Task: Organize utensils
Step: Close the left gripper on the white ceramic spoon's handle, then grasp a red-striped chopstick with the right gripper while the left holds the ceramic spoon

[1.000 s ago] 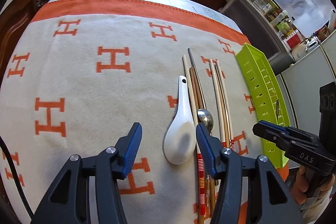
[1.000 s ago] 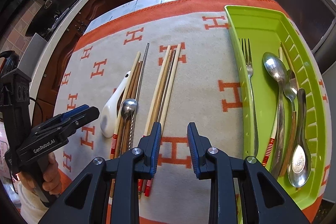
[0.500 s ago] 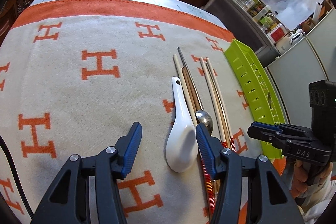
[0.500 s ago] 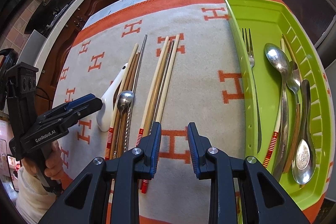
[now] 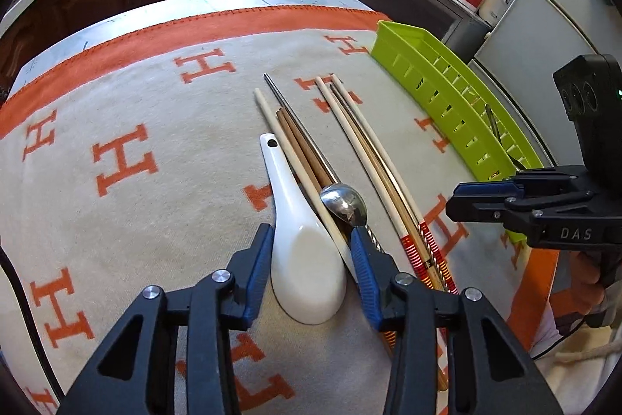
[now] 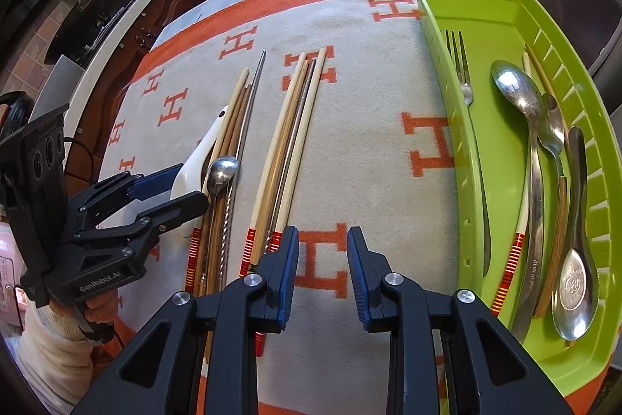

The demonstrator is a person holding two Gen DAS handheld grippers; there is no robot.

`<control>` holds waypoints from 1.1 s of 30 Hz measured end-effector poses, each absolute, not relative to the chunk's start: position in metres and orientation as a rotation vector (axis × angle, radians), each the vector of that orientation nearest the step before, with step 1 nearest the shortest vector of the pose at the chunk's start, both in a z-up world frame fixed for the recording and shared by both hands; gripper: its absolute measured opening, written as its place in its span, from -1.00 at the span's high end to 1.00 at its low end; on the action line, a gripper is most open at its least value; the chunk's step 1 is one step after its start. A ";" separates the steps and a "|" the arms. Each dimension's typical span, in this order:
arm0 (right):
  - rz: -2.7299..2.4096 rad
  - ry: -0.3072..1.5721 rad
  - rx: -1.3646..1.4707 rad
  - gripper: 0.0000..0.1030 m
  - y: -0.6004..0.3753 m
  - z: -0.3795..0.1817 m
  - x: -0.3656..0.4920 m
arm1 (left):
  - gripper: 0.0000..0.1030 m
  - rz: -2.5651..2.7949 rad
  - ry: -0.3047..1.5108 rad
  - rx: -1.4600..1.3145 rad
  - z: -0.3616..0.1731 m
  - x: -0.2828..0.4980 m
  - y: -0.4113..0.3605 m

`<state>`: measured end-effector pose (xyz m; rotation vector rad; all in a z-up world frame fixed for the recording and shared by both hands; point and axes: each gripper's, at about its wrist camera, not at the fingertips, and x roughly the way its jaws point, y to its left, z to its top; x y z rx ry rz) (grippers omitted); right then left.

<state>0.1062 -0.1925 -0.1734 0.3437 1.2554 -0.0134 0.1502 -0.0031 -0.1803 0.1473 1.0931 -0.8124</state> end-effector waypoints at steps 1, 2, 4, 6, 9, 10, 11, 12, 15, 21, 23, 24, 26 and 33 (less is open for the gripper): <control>-0.013 1.254 0.344 0.50 -0.193 -0.173 0.106 | 0.35 -0.807 1.100 0.138 -0.180 0.151 -0.002; -0.013 1.253 0.343 0.50 -0.192 -0.173 0.105 | 0.45 -0.780 1.112 0.114 -0.178 0.155 -0.001; -0.013 1.251 0.337 0.50 -0.192 -0.173 0.105 | 0.46 -0.745 1.142 0.083 -0.178 0.156 0.004; -0.013 1.247 0.330 0.50 -0.191 -0.171 0.103 | 0.46 -0.697 1.141 0.094 -0.175 0.152 0.004; -0.011 1.238 0.327 0.50 -0.191 -0.168 0.102 | 0.48 -0.666 1.150 0.097 -0.172 0.144 0.002; -0.012 1.236 0.323 0.50 -0.191 -0.167 0.101 | 0.49 -0.659 1.152 0.102 -0.171 0.141 0.002; -0.012 1.234 0.320 0.50 -0.190 -0.166 0.101 | 0.50 -0.642 1.151 0.122 -0.169 0.136 0.000; -0.010 1.233 0.317 0.50 -0.189 -0.165 0.101 | 0.53 -0.622 1.139 0.150 -0.167 0.132 -0.003; -0.001 1.227 0.306 0.50 -0.187 -0.162 0.099 | 0.69 -0.539 1.069 0.283 -0.158 0.120 -0.010; 0.010 1.213 0.292 0.50 -0.182 -0.159 0.095 | 0.86 -0.519 1.125 0.318 -0.167 0.113 -0.013; 0.012 1.212 0.297 0.50 -0.182 -0.159 0.093 | 0.85 -0.514 1.137 0.288 -0.167 0.115 -0.010; 0.011 1.212 0.298 0.50 -0.183 -0.159 0.092 | 0.84 -0.512 1.150 0.258 -0.167 0.118 -0.008; 0.008 1.213 0.299 0.50 -0.185 -0.159 0.090 | 0.81 -0.513 1.173 0.193 -0.169 0.123 -0.003; 0.015 1.208 0.328 0.50 -0.190 -0.160 0.087 | 0.89 -0.511 1.210 0.018 -0.170 0.134 0.016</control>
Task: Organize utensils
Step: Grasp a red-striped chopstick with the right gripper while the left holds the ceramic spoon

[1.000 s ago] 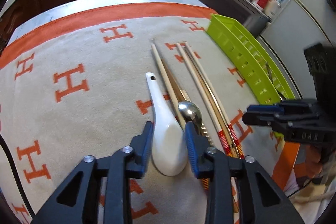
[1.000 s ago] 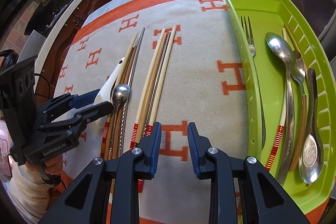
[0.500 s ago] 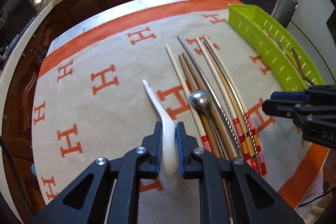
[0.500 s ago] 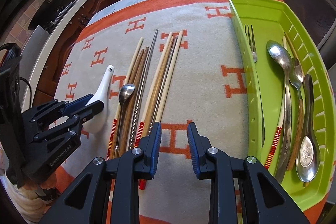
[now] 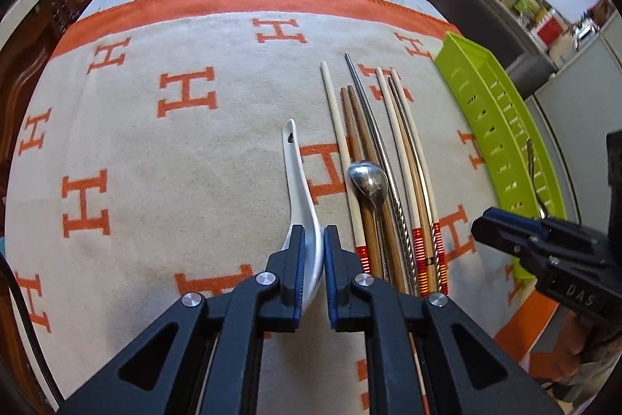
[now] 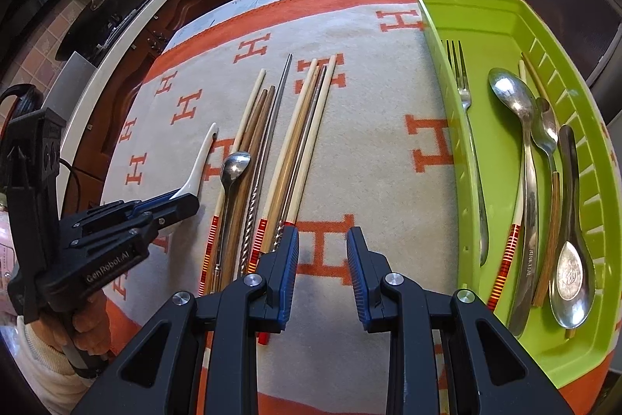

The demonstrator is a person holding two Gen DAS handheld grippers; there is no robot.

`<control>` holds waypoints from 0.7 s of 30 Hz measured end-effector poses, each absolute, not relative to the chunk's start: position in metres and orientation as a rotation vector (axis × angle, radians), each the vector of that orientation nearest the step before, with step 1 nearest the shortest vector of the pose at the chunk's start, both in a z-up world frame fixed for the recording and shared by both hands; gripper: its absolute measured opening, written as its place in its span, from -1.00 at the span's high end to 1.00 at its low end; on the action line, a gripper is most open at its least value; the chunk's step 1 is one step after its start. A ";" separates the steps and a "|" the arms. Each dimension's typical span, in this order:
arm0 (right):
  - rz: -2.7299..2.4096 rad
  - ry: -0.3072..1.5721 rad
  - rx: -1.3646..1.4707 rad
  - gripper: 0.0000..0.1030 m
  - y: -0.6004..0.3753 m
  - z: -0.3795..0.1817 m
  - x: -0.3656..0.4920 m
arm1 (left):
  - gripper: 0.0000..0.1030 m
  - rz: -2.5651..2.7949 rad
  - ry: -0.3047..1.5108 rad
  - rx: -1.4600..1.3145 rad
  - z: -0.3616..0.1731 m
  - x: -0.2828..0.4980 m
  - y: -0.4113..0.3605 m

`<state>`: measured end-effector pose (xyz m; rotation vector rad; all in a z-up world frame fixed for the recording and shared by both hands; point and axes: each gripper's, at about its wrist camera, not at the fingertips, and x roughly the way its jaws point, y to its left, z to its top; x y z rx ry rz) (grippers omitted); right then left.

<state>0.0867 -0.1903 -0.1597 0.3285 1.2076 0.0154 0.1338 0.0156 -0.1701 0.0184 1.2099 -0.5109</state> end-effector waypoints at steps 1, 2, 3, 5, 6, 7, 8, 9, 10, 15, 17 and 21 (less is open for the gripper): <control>0.018 1.207 0.332 0.50 -0.190 -0.159 0.087 | 0.92 -0.507 1.215 -0.009 -0.169 0.135 0.020; 0.021 1.205 0.334 0.50 -0.190 -0.158 0.087 | 0.92 -0.506 1.219 -0.032 -0.168 0.134 0.022; 0.023 1.202 0.335 0.50 -0.190 -0.157 0.087 | 0.92 -0.505 1.224 -0.061 -0.167 0.134 0.026; 0.023 1.200 0.338 0.50 -0.190 -0.156 0.088 | 0.92 -0.504 1.228 -0.103 -0.166 0.132 0.033; 0.025 1.199 0.342 0.50 -0.190 -0.156 0.089 | 0.92 -0.503 1.227 -0.124 -0.164 0.130 0.036; 0.026 1.200 0.347 0.50 -0.190 -0.156 0.091 | 0.92 -0.504 1.224 -0.141 -0.162 0.128 0.037; 0.025 1.203 0.358 0.50 -0.191 -0.156 0.094 | 0.92 -0.506 1.219 -0.153 -0.159 0.126 0.039; 0.027 1.204 0.368 0.50 -0.191 -0.157 0.097 | 0.92 -0.509 1.208 -0.164 -0.157 0.122 0.041; 0.033 1.205 0.384 0.50 -0.192 -0.158 0.101 | 0.92 -0.510 1.199 -0.174 -0.154 0.119 0.043; 0.037 1.257 0.469 0.55 -0.192 -0.175 0.123 | 0.92 -0.516 1.189 -0.234 -0.149 0.111 0.051; 0.027 1.277 0.472 0.64 -0.189 -0.182 0.130 | 0.92 -0.516 1.191 -0.244 -0.150 0.109 0.056; -0.006 1.285 0.416 0.80 -0.177 -0.186 0.138 | 0.92 -0.516 1.196 -0.274 -0.154 0.108 0.064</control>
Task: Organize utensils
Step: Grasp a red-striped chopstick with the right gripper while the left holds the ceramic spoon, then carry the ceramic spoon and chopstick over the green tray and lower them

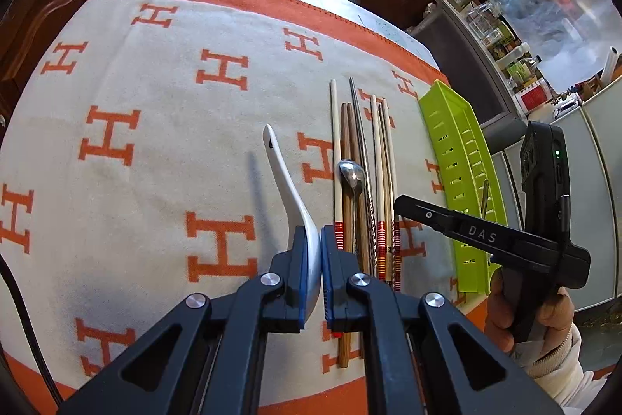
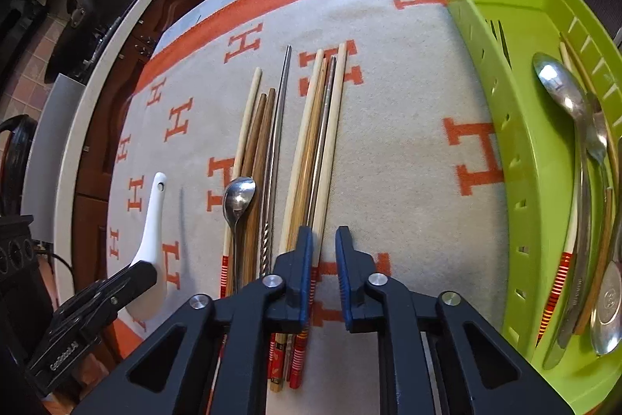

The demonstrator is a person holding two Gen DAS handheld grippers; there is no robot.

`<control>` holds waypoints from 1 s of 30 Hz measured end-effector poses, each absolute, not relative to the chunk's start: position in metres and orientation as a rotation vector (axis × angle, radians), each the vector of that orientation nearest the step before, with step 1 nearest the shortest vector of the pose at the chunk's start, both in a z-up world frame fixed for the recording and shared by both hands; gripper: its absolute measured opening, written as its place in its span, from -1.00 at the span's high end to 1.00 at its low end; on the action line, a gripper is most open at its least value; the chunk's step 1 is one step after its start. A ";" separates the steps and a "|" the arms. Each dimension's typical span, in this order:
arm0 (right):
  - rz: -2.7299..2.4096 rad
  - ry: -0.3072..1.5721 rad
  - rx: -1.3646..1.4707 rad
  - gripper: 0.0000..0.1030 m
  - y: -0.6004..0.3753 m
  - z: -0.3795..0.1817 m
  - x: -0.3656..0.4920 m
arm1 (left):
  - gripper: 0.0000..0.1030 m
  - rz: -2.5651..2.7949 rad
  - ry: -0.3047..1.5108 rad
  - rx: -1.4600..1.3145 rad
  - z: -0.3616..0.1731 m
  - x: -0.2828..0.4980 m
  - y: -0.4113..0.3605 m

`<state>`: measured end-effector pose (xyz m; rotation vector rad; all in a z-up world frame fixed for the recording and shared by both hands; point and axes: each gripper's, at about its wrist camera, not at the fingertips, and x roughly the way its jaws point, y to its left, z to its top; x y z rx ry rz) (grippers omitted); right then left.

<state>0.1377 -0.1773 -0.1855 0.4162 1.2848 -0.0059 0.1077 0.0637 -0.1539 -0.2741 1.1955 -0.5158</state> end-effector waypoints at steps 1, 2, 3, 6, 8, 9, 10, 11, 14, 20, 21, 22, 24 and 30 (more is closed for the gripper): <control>-0.019 1.288 0.402 0.83 -0.175 -0.186 0.139 | 0.92 -0.512 1.196 -0.281 -0.155 0.108 0.065; -0.028 1.287 0.394 0.85 -0.173 -0.186 0.140 | 0.92 -0.513 1.197 -0.288 -0.156 0.108 0.066; -0.039 1.289 0.377 0.86 -0.171 -0.186 0.141 | 0.92 -0.514 1.197 -0.296 -0.158 0.108 0.067; -0.063 1.295 0.308 0.86 -0.161 -0.184 0.143 | 0.92 -0.515 1.198 -0.314 -0.160 0.108 0.069; -0.078 1.304 0.264 0.85 -0.155 -0.184 0.145 | 0.92 -0.518 1.198 -0.323 -0.160 0.107 0.071; -0.087 1.304 0.235 0.85 -0.151 -0.184 0.146 | 0.92 -0.521 1.199 -0.327 -0.160 0.107 0.071; -0.094 1.301 0.208 0.85 -0.147 -0.184 0.144 | 0.92 -0.523 1.198 -0.330 -0.160 0.107 0.071; -0.103 1.296 0.172 0.85 -0.142 -0.183 0.144 | 0.92 -0.523 1.197 -0.332 -0.160 0.107 0.072; -0.116 1.267 0.129 0.87 -0.136 -0.183 0.140 | 0.92 -0.530 1.191 -0.349 -0.157 0.106 0.073; -0.064 1.207 0.264 0.91 -0.159 -0.164 0.119 | 0.92 -0.557 1.164 -0.347 -0.141 0.101 0.071; -0.051 1.183 0.283 0.91 -0.164 -0.154 0.113 | 0.92 -0.565 1.160 -0.344 -0.138 0.099 0.069; -0.041 1.162 0.302 0.91 -0.170 -0.143 0.108 | 0.92 -0.570 1.157 -0.342 -0.136 0.099 0.068; -0.050 1.122 0.326 0.91 -0.184 -0.122 0.098 | 0.92 -0.589 1.152 -0.337 -0.129 0.097 0.059; -0.140 1.059 0.331 0.91 -0.250 -0.081 0.076 | 0.92 -0.657 1.126 -0.310 -0.105 0.093 0.026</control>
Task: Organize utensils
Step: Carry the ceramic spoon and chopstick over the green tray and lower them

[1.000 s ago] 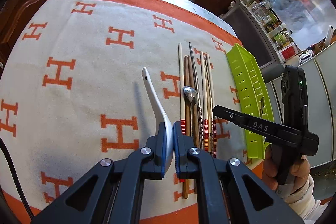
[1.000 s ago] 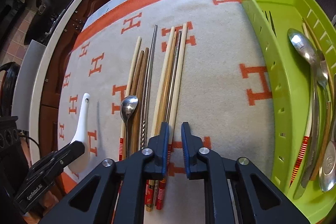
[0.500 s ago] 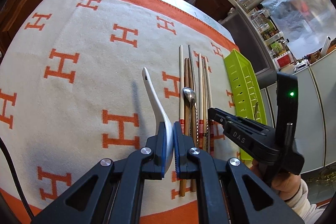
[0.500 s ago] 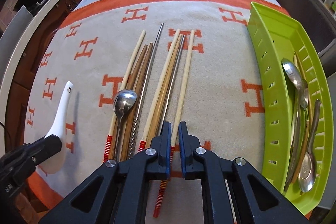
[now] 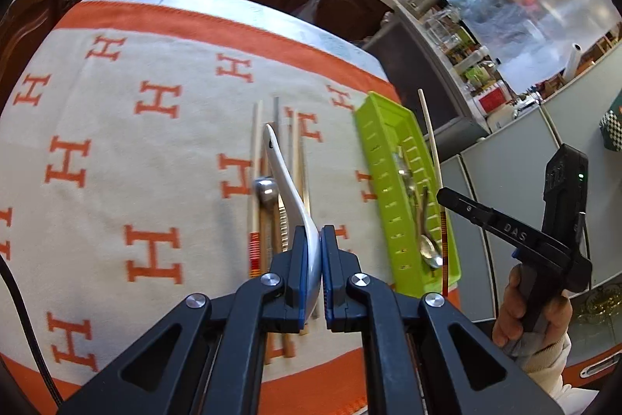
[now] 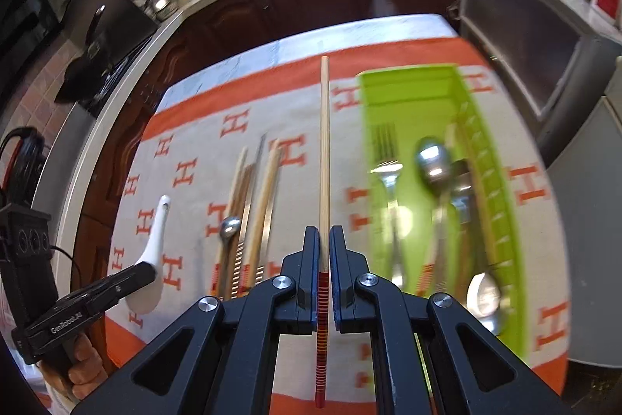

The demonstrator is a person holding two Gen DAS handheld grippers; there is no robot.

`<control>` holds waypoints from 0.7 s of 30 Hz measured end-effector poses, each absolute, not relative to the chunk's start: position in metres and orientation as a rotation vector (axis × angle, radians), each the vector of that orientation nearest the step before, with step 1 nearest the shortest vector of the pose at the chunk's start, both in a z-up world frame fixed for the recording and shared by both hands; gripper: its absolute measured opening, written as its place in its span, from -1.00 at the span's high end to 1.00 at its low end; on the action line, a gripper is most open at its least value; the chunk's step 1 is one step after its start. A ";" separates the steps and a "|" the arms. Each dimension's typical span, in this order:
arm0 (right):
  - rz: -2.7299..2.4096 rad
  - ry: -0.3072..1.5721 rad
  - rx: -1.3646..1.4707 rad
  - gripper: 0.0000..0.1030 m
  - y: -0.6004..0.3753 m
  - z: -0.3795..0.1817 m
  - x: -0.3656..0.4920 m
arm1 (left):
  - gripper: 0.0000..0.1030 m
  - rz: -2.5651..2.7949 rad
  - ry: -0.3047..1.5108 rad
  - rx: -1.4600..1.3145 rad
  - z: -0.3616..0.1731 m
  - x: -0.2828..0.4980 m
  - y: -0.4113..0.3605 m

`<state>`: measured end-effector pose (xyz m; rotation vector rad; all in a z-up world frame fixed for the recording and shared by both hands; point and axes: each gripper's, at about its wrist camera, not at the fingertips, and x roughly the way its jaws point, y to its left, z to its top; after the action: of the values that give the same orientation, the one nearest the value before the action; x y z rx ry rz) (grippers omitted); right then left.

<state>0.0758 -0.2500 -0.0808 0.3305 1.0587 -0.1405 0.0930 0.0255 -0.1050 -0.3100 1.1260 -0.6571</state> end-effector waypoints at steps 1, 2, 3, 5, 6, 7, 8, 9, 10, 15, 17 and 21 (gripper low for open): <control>-0.155 1.060 0.331 0.91 -0.261 -0.079 0.074 | 0.92 -0.671 1.118 -0.301 -0.100 0.093 0.017; -0.170 1.065 0.335 0.91 -0.273 -0.080 0.072 | 0.92 -0.684 1.110 -0.292 -0.094 0.093 0.009; -0.187 1.072 0.330 0.91 -0.283 -0.081 0.070 | 0.92 -0.697 1.104 -0.284 -0.090 0.093 0.000; -0.193 1.098 0.333 0.91 -0.298 -0.089 0.071 | 0.92 -0.718 1.091 -0.269 -0.080 0.093 -0.018; -0.181 1.118 0.342 0.91 -0.305 -0.095 0.071 | 0.92 -0.730 1.085 -0.258 -0.075 0.094 -0.031; -0.170 1.132 0.342 0.91 -0.313 -0.101 0.070 | 0.92 -0.743 1.080 -0.244 -0.071 0.094 -0.042; -0.161 1.143 0.336 0.91 -0.315 -0.107 0.071 | 0.92 -0.752 1.078 -0.233 -0.068 0.093 -0.054; -0.144 1.160 0.328 0.91 -0.316 -0.114 0.072 | 0.92 -0.759 1.077 -0.226 -0.066 0.094 -0.062; -0.126 1.175 0.335 0.90 -0.317 -0.121 0.072 | 0.92 -0.773 1.079 -0.213 -0.063 0.094 -0.076; -0.095 1.185 0.480 0.86 -0.331 -0.143 0.065 | 0.92 -0.799 1.095 -0.169 -0.063 0.091 -0.126; -0.101 1.117 0.551 0.82 -0.345 -0.135 0.055 | 0.92 -0.802 1.106 -0.150 -0.066 0.090 -0.143; -0.122 1.008 0.623 0.81 -0.371 -0.116 0.037 | 0.92 -0.796 1.136 -0.117 -0.077 0.090 -0.173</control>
<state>0.0368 -0.3711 -0.1156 0.6233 1.0085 -0.1219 0.0898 -0.1735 -0.0766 -0.1170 1.1362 -0.7962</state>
